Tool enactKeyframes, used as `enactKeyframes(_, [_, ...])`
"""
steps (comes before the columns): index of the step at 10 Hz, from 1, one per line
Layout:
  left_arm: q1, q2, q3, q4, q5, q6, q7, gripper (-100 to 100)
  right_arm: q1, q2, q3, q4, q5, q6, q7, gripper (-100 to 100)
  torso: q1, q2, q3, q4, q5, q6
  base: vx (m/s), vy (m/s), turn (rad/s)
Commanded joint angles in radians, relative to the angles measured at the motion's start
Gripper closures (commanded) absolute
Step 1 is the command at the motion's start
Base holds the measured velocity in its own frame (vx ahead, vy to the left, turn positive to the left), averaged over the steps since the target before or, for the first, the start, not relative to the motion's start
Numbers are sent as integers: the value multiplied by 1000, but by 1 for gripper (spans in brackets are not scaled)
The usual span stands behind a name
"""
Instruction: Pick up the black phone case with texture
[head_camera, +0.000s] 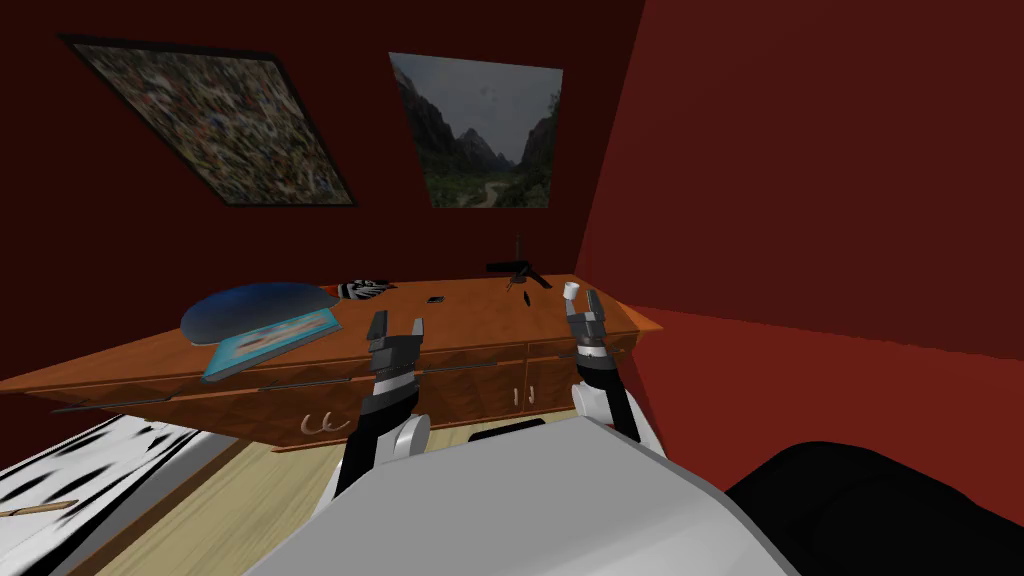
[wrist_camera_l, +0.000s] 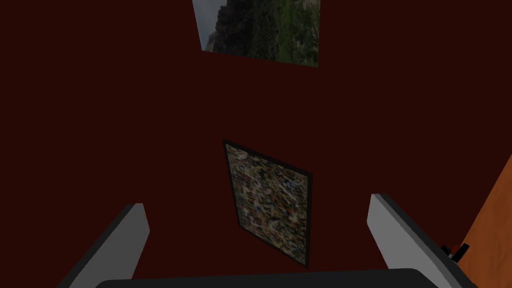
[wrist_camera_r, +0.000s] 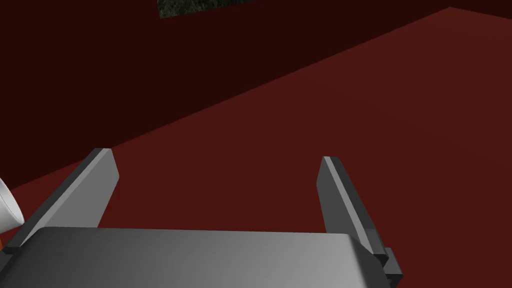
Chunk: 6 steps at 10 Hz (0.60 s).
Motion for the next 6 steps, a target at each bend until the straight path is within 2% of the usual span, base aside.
enactKeyframes(1, [0,0,0,0,0,0,0,0,-9,-40,3,-1,-1,17,-12,-100,0,0,0,0,0,0,-55,-9,-7])
enactKeyframes(3, [0,0,0,0,0,0,0,0,-29,-95,8,-1,-3,58,-41,-100,-1,6,3,1,0,0,-111,-9,5])
enactKeyframes(6, [0,0,0,0,0,0,0,0,-79,-159,19,0,-8,145,-112,-100,-2,7,4,2,0,0,-108,-26,29])
